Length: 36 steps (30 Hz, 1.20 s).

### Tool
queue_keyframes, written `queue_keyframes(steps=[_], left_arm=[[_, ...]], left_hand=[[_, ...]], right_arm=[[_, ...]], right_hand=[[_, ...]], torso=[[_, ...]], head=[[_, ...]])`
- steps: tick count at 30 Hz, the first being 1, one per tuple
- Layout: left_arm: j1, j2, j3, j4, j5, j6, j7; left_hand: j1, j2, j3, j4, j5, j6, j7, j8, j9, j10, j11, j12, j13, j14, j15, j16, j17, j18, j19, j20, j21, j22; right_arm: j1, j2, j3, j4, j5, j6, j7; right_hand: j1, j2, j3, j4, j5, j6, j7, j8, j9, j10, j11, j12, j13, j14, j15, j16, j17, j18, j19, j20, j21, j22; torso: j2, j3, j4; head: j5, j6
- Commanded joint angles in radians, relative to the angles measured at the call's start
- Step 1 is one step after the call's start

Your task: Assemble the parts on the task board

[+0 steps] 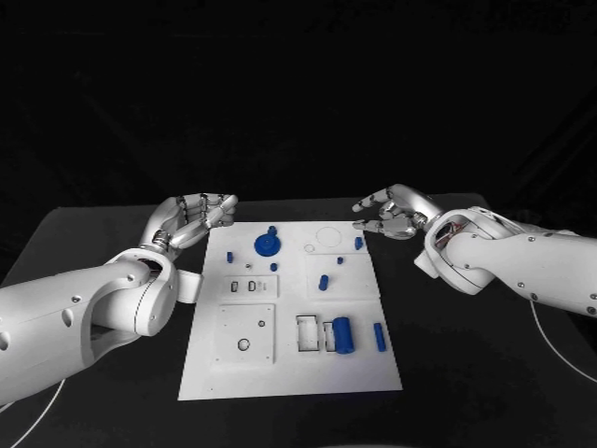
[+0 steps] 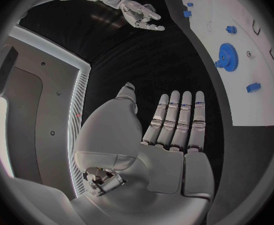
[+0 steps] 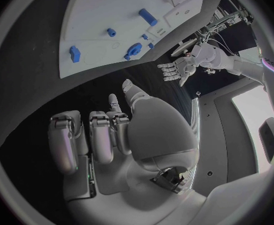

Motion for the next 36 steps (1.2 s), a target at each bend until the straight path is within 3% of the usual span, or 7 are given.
queue_keyframes(steps=[1, 13, 19, 29, 36], left_arm=[[-0.002, 0.002, 0.001, 0.0, -0.007, 0.022, 0.019], [-0.004, -0.006, 0.001, 0.006, -0.009, 0.021, 0.017], [-0.004, -0.013, 0.001, 0.013, -0.01, 0.018, 0.017], [-0.003, -0.018, 0.001, 0.017, -0.01, 0.017, 0.014], [-0.003, -0.024, 0.001, 0.021, -0.01, 0.015, 0.013]], left_hand=[[-0.001, 0.009, 0.002, -0.003, 0.004, -0.007, 0.03, 0.005, 0.001, -0.007, 0.001, -0.003, 0.002, -0.007, 0.002, -0.007, 0.001, 0.014, -0.009, 0.001, -0.005, -0.001], [0.0, 0.01, 0.002, -0.003, 0.005, -0.008, 0.03, 0.006, 0.001, -0.008, 0.001, -0.004, 0.002, -0.008, 0.003, -0.007, 0.002, 0.014, -0.01, 0.001, -0.005, -0.002], [0.0, 0.01, 0.002, -0.003, 0.005, -0.008, 0.03, 0.006, 0.001, -0.008, 0.001, -0.004, 0.002, -0.008, 0.003, -0.007, 0.002, 0.014, -0.01, 0.001, -0.005, -0.002], [0.0, 0.01, 0.002, -0.003, 0.005, -0.008, 0.03, 0.006, 0.001, -0.008, 0.001, -0.004, 0.002, -0.008, 0.003, -0.007, 0.002, 0.014, -0.01, 0.001, -0.005, -0.002], [0.002, 0.012, 0.001, -0.003, 0.007, -0.01, 0.03, 0.007, 0.002, -0.008, 0.001, -0.004, 0.002, -0.008, 0.003, -0.007, 0.002, 0.014, -0.01, 0.001, -0.005, -0.002]], right_arm=[[-0.014, -0.002, -0.001, -0.013, 0.021, 0.017, 0.035], [-0.059, 0.023, -0.001, -0.088, 0.101, 0.063, 0.054], [-0.077, 0.045, -0.001, -0.124, 0.099, 0.069, 0.044], [-0.087, 0.081, -0.001, -0.179, 0.077, 0.074, 0.018], [-0.089, 0.098, -0.001, -0.205, 0.073, 0.083, 0.005]], right_hand=[[0.015, -0.001, -0.007, -0.003, -0.003, 0.0, -0.013, -0.006, -0.003, 0.105, -0.012, 0.003, 0.263, 0.106, -0.009, 0.004, 0.263, -0.007, 0.105, -0.009, 0.004, 0.263], [0.039, -0.006, -0.013, -0.01, -0.016, -0.005, -0.025, -0.012, -0.012, 0.105, -0.021, 0.003, 0.263, 0.106, -0.019, 0.004, 0.263, -0.007, 0.105, -0.019, 0.004, 0.263], [0.062, -0.007, -0.013, -0.019, -0.02, -0.002, -0.029, -0.012, -0.016, 0.105, -0.024, 0.003, 0.263, 0.106, -0.024, 0.004, 0.263, -0.007, 0.105, -0.024, 0.004, 0.263], [0.111, 0.0, -0.007, -0.037, -0.005, -0.02, -0.043, -0.016, -0.03, 0.105, -0.031, 0.003, 0.263, 0.106, -0.032, 0.004, 0.263, -0.007, 0.105, -0.033, 0.004, 0.263], [0.123, 0.005, -0.003, -0.042, 0.003, -0.016, -0.043, -0.013, -0.032, 0.105, -0.033, 0.003, 0.263, 0.106, -0.034, 0.004, 0.263, -0.007, 0.105, -0.035, 0.004, 0.263]], torso=[[0.0, 0.0004, 0.0002], [-0.001, -0.0017, 0.0036], [-0.001, -0.0013, 0.0026], [-0.003, -0.0011, 0.0034], [-0.002, -0.0002, 0.0029]], head=[[-0.006, -0.002], [-0.005, -0.009], [0.004, -0.011], [0.007, -0.013], [0.008, -0.011]])
